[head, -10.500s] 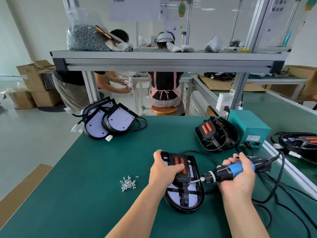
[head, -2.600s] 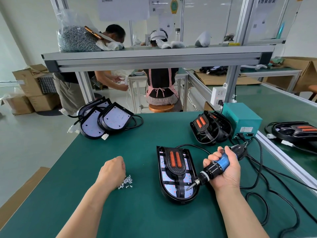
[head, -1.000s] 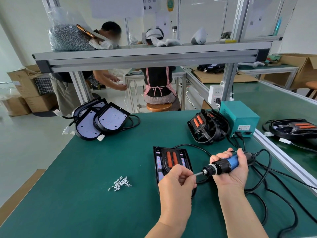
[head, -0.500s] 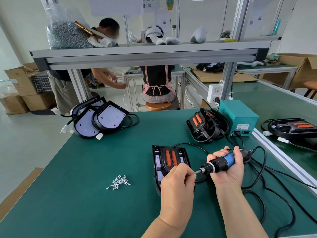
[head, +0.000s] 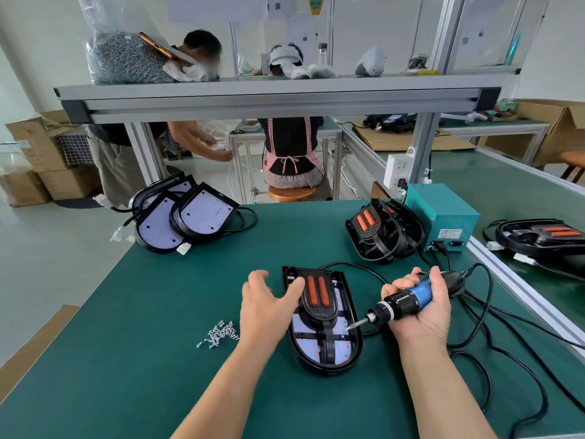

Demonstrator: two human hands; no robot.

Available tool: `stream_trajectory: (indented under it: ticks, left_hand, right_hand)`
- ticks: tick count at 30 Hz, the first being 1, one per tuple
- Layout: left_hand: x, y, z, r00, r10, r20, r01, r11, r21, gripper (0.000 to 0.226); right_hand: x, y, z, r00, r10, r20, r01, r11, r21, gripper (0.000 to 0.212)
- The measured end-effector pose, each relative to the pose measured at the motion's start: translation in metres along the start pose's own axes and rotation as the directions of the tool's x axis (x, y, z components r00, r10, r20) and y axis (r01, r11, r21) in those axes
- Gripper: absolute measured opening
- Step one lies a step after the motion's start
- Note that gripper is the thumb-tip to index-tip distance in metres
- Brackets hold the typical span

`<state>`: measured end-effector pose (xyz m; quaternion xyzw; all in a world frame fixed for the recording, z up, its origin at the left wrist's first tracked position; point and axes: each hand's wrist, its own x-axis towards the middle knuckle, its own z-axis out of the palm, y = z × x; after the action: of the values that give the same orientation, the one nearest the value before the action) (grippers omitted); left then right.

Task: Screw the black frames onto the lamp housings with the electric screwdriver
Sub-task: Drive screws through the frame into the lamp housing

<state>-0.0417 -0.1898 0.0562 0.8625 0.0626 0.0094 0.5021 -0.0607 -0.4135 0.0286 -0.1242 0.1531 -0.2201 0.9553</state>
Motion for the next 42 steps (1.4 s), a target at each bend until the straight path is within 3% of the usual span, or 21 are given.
stream_trajectory:
  ticks: [3,6,14,20,26,42]
  left_hand:
    - [0.007,-0.01,0.002,0.976,-0.083,0.203,0.095,0.994,-0.05,0.072]
    - [0.008,-0.014,0.004,0.95,-0.067,0.304,0.123,0.978,-0.168,0.059]
    - [0.01,-0.017,0.008,0.954,-0.039,0.296,0.116,0.962,-0.247,0.049]
    - [0.013,-0.018,0.009,0.945,-0.056,0.322,0.147,0.953,-0.265,0.056]
    - [0.014,-0.019,0.01,0.946,-0.045,0.322,0.144,0.947,-0.288,0.058]
    - [0.016,-0.022,0.011,0.943,-0.033,0.332,0.135,0.947,-0.291,0.049]
  right_hand:
    - [-0.004,-0.001,0.007,0.999,-0.028,0.015,0.029,0.999,-0.02,0.023]
    - [-0.007,-0.003,0.027,0.995,-0.083,0.056,0.086,0.995,-0.054,0.022]
    - [-0.004,0.022,0.125,0.899,-0.321,0.298,0.409,0.859,-0.308,0.022]
    - [-0.005,0.067,0.159,0.772,-0.296,0.563,0.583,0.684,-0.439,0.018]
    - [-0.003,0.089,0.164,0.765,-0.255,0.591,0.606,0.595,-0.527,0.019]
    - [0.008,0.101,0.153,0.822,-0.206,0.531,0.535,0.599,-0.596,0.017]
